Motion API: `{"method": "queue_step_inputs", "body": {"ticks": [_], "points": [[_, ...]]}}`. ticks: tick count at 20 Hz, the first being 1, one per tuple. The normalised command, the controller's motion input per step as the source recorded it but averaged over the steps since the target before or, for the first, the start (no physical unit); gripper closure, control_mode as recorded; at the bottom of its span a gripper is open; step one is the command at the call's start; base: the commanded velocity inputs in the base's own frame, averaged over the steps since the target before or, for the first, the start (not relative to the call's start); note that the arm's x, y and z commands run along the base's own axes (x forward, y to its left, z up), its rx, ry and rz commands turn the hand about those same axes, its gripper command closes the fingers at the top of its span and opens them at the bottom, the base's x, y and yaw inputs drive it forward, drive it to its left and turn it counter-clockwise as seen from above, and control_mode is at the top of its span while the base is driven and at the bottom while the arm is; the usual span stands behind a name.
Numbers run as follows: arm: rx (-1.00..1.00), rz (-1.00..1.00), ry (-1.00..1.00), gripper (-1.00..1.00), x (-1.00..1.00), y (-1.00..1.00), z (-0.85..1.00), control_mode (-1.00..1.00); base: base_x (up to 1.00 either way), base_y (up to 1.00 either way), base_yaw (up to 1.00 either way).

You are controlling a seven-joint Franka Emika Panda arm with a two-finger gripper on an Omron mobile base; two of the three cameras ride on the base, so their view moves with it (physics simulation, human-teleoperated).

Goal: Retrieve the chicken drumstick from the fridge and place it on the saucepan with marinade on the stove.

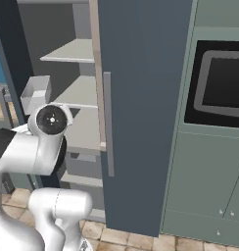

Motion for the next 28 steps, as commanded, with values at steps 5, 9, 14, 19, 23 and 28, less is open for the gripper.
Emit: {"method": "queue_step_inputs", "body": {"ticks": [5, 9, 14, 19, 23, 28], "points": [[0.13, 0.01, -0.11, -1.0, 0.26, 0.0, -0.07, -1.0, 0.0, 0.0, 0.0], [0.2, 0.0, -0.01, -1.0, 0.16, 0.03, -0.02, -1.0, 0.0, 0.0, 0.0], [0.15, 0.07, -0.02, -1.0, 0.21, 0.13, 0.0, -1.0, 0.0, 0.0, 0.0], [0.01, 0.11, -0.25, -1.0, 0.3, 0.08, -0.11, -1.0, 0.0, 0.0, 0.0], [-0.03, 0.14, -0.4, -1.0, 0.34, 0.05, -0.21, -1.0, 0.0, 0.0, 0.0], [0.0, 0.07, -0.05, -1.0, 0.26, 0.14, 0.0, -1.0, 0.0, 0.0, 0.0]]}}
